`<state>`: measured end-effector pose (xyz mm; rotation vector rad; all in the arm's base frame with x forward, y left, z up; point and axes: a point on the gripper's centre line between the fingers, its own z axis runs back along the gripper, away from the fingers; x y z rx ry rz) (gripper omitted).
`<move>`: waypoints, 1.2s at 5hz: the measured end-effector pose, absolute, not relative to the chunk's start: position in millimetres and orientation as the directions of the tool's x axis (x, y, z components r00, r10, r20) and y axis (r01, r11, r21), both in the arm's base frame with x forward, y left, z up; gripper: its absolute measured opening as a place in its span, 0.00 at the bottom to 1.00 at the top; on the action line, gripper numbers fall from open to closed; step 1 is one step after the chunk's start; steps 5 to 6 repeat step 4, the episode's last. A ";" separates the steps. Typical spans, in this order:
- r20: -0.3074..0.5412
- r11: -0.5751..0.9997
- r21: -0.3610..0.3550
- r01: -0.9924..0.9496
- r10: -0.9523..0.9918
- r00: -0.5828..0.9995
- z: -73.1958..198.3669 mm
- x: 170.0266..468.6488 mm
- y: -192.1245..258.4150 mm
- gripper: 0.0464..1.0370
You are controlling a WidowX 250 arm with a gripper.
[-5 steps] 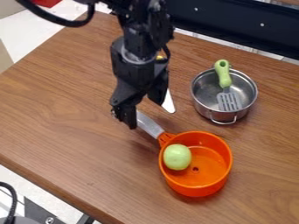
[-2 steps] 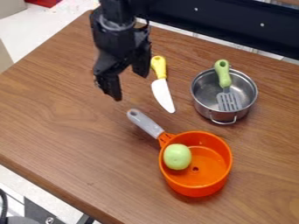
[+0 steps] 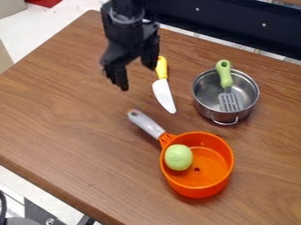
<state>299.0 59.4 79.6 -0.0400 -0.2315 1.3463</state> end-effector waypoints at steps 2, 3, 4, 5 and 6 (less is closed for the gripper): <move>0.147 0.253 -0.172 -0.952 0.962 0.230 87.0 320.5 60.5 0.96; 0.157 0.256 -0.148 -0.955 0.960 0.233 85.5 332.9 65.3 0.96; 0.186 0.245 -0.151 -0.958 0.959 0.216 83.6 346.8 73.5 0.96; 0.186 0.245 -0.151 -0.958 0.959 0.216 83.6 346.8 73.5 0.96; 0.186 0.245 -0.151 -0.958 0.959 0.216 83.6 346.8 73.5 0.96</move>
